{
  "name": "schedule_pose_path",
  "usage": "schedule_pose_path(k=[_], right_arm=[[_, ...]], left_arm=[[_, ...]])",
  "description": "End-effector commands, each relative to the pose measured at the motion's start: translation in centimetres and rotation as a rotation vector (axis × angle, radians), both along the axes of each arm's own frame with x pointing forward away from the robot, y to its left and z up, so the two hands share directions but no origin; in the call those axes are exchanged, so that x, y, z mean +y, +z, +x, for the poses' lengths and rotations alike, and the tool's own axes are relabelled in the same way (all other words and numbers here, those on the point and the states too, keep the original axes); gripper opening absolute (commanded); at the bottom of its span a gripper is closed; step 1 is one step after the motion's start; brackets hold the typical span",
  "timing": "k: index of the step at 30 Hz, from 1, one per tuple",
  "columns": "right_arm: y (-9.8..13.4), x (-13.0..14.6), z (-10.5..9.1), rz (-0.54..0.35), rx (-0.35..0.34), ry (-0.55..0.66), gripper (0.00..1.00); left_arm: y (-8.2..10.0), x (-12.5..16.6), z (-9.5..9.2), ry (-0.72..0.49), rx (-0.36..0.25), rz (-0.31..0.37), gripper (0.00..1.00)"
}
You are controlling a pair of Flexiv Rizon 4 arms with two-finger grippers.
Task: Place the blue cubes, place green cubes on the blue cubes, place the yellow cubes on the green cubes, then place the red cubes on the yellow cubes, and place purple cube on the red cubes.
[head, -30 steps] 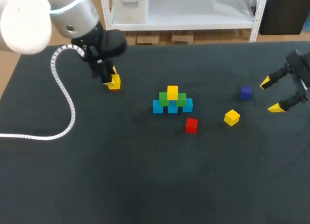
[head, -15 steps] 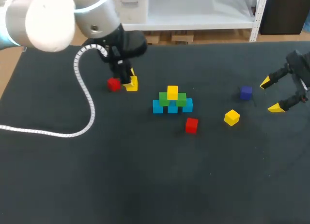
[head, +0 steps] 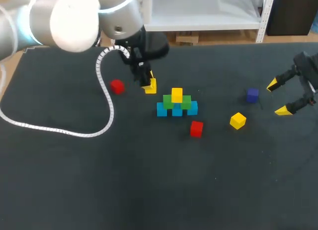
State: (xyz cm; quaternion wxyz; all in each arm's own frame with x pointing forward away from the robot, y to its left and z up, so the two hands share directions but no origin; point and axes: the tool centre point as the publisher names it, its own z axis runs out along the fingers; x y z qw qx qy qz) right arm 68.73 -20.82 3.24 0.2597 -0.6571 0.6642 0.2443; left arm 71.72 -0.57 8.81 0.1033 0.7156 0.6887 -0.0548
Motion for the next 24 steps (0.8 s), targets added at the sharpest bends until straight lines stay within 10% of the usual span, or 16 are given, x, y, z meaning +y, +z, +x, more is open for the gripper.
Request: schedule_pose_path(k=[1, 24], right_arm=[[0.0, 0.0, 0.0, 0.001, 0.0, 0.001, 1.0], [0.0, 0.0, 0.0, 0.001, 0.0, 0.001, 1.0]], left_arm=[[-0.1, -0.9, 0.0, 0.001, -0.001, 0.016, 0.0], [-1.1, -2.8, -1.0, 0.045, -0.013, 0.032, 0.0]])
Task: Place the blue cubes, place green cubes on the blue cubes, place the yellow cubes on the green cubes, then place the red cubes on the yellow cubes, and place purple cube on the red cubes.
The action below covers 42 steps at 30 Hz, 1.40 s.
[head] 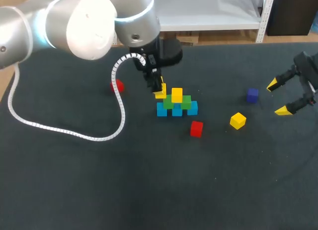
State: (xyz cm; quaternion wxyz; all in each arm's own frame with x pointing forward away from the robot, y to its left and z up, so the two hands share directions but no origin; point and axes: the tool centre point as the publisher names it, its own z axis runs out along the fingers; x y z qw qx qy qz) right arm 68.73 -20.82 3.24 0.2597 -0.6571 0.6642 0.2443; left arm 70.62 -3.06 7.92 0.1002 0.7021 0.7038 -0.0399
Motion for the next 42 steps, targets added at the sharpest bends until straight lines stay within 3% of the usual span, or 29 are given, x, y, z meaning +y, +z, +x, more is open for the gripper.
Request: schedule_pose_path(k=[1, 42], right_arm=[[0.0, 0.0, 0.0, 0.001, 0.0, 0.001, 1.0], [0.0, 0.0, 0.0, 0.001, 0.0, 0.001, 1.0]], left_arm=[[-0.3, -0.3, 0.0, 0.002, 0.0, 0.009, 0.0], [-1.3, -1.4, 0.9, -0.014, 0.01, 0.003, 0.0]])
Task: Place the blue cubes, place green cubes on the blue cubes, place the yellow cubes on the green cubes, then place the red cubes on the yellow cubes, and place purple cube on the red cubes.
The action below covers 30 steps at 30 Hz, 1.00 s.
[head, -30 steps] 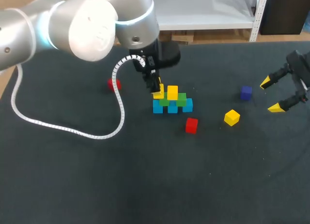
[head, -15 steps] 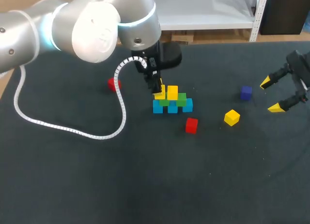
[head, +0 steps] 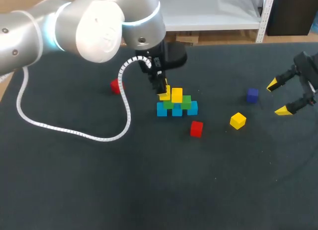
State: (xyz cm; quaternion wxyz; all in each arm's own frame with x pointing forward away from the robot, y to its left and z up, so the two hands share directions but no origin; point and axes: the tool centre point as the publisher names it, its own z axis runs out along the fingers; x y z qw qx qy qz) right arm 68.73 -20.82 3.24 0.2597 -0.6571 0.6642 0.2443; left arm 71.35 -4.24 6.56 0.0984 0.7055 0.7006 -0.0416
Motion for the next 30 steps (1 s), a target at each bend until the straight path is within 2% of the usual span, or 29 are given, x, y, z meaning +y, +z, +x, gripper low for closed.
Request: schedule_pose_path(k=[1, 30], right_arm=[[-0.04, 0.01, 0.05, 0.001, 0.0, 0.001, 1.0], [-0.04, 0.01, 0.05, 0.001, 0.0, 0.001, 1.0]], left_arm=[[0.02, -0.19, 0.19, -0.006, 0.006, 0.003, 0.0], [-0.25, 0.0, 0.16, -0.004, 0.014, 0.006, 0.0]])
